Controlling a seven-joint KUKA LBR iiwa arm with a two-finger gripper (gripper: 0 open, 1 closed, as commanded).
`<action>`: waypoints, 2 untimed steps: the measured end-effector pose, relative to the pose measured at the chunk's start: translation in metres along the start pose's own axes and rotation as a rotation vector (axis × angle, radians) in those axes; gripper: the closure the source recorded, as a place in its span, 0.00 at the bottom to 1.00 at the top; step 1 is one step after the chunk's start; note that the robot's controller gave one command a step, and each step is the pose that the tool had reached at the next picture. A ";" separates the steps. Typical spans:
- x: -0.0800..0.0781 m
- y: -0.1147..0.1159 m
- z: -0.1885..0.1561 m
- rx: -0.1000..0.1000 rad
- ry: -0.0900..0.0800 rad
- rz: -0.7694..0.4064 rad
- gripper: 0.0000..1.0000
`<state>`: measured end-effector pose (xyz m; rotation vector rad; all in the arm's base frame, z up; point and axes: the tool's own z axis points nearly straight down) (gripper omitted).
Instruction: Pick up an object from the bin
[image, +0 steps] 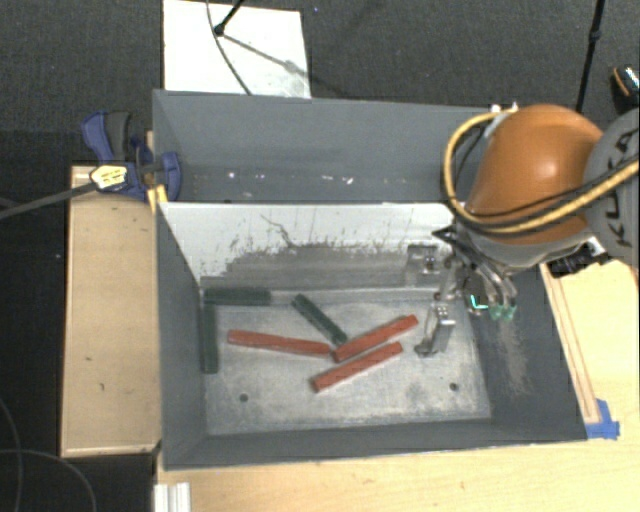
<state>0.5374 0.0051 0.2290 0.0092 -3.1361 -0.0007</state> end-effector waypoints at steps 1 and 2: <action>-0.025 0.023 0.161 0.000 -0.001 -0.556 0.00; -0.031 0.003 0.127 0.004 -0.013 -0.661 0.00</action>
Offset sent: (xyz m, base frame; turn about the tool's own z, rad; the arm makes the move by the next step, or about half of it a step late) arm 0.0252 0.0224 -0.1590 -0.5569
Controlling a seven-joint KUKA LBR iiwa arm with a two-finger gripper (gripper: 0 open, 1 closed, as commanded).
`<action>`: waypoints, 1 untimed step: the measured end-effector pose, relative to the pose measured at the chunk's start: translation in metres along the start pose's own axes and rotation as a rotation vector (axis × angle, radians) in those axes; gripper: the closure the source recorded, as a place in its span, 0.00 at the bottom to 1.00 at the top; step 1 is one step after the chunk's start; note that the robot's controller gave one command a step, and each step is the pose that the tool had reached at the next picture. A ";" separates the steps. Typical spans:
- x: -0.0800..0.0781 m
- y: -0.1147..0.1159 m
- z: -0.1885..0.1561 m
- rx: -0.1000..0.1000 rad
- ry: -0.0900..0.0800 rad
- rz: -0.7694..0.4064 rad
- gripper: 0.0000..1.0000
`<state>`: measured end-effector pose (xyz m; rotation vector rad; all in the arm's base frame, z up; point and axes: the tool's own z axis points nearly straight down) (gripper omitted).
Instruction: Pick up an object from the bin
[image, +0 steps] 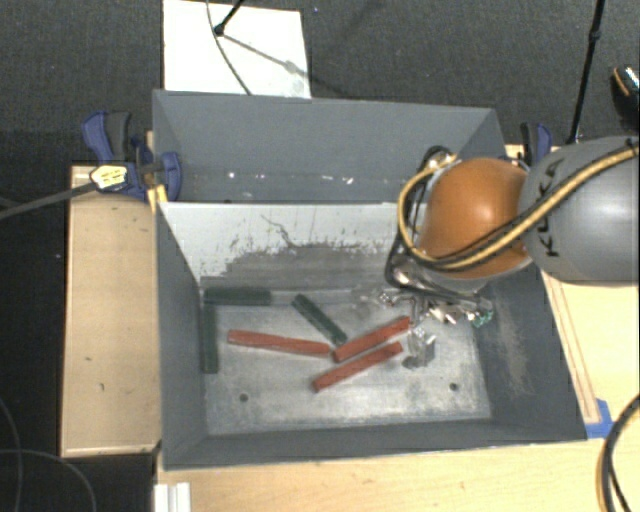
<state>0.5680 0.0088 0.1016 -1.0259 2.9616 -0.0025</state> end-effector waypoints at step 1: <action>-0.006 -0.002 0.001 -0.001 -0.001 -0.159 0.00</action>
Offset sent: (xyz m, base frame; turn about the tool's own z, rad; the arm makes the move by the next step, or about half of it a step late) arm 0.0048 0.0016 -0.0016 -0.1615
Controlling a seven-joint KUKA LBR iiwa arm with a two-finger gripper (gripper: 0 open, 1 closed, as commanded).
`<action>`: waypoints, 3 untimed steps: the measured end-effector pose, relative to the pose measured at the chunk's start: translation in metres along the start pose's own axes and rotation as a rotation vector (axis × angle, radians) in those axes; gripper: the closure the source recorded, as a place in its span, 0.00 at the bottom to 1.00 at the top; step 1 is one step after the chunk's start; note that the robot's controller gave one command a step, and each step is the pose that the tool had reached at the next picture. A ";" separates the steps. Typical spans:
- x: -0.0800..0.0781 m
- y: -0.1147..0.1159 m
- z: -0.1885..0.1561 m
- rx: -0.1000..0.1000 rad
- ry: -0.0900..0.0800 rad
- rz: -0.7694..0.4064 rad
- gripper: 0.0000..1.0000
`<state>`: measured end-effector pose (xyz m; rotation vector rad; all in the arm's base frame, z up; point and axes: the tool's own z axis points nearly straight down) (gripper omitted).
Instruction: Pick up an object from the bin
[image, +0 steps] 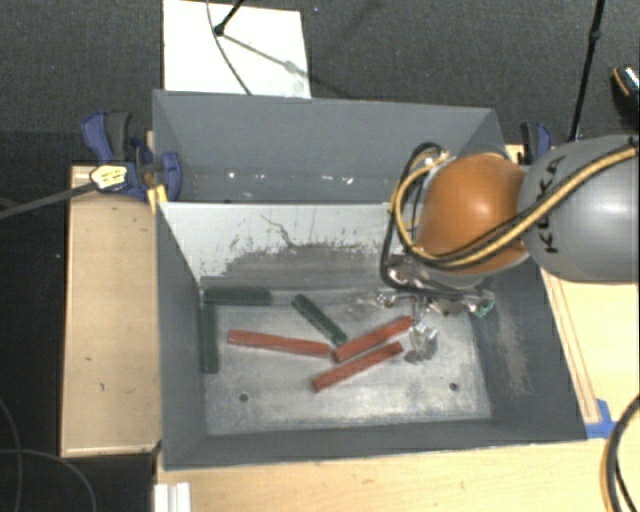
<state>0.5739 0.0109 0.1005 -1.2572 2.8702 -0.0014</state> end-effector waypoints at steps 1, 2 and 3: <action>0.000 0.004 0.031 -0.006 0.008 -0.177 0.00; -0.001 0.004 0.030 -0.007 0.007 -0.171 0.00; -0.001 0.004 0.030 -0.007 0.007 -0.168 1.00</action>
Offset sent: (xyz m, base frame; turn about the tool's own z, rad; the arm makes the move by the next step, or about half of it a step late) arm -0.0024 0.0025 -0.0305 -0.1786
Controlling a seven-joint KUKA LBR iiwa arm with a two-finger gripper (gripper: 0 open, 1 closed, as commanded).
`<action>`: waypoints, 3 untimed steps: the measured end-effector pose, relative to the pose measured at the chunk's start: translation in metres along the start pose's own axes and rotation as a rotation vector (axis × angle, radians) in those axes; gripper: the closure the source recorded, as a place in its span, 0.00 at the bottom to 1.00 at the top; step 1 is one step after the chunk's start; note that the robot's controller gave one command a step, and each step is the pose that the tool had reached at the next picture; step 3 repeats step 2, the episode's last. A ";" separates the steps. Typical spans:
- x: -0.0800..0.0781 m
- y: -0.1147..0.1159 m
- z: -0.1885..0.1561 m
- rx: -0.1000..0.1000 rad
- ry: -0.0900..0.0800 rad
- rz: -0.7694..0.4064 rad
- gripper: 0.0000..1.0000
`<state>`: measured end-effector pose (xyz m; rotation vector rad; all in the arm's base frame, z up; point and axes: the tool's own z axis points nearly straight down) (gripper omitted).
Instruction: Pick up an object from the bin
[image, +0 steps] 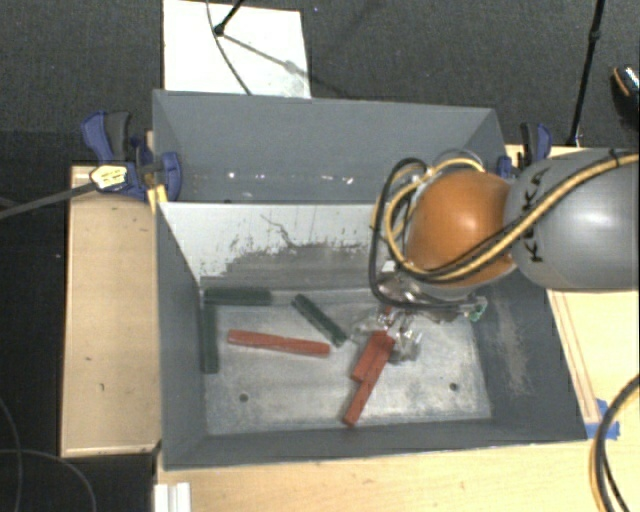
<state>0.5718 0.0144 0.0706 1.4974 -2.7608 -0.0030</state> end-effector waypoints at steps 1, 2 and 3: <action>-0.002 -0.002 -0.070 0.009 -0.006 0.010 1.00; -0.003 -0.003 -0.125 0.009 -0.006 0.019 1.00; -0.003 -0.003 -0.125 0.009 -0.006 0.019 1.00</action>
Offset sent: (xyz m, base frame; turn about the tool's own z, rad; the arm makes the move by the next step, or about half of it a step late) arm -0.0001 0.0001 0.0658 0.0000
